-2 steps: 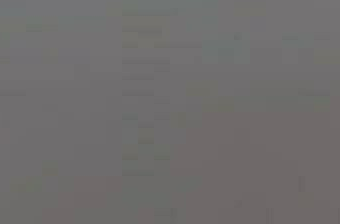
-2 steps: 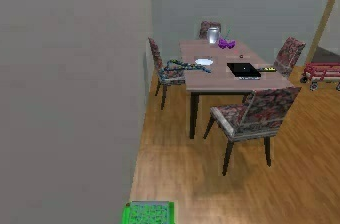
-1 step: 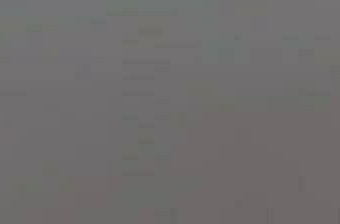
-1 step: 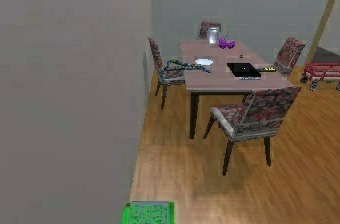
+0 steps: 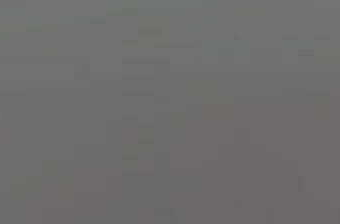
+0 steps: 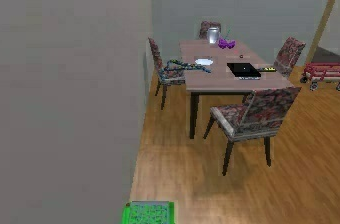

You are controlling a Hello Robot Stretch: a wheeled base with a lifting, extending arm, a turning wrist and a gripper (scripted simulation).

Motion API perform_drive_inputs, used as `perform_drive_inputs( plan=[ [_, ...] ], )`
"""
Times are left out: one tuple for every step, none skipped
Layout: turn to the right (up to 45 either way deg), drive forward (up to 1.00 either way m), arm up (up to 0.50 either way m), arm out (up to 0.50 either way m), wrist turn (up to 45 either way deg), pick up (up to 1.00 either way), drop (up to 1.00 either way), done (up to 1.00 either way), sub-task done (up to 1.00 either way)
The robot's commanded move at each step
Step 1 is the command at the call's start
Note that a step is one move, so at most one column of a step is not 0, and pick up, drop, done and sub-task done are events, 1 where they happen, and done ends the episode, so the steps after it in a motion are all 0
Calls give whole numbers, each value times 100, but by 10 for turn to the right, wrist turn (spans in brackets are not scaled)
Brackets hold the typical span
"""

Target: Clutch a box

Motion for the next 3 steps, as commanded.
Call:
perform_drive_inputs(
  plan=[
    [0,0,-30,0,0,0,0,0,0],
    [0,0,0,0,0,100,0,0,0],
    [0,0,10,0,0,0,0,0,0]
  ],
)
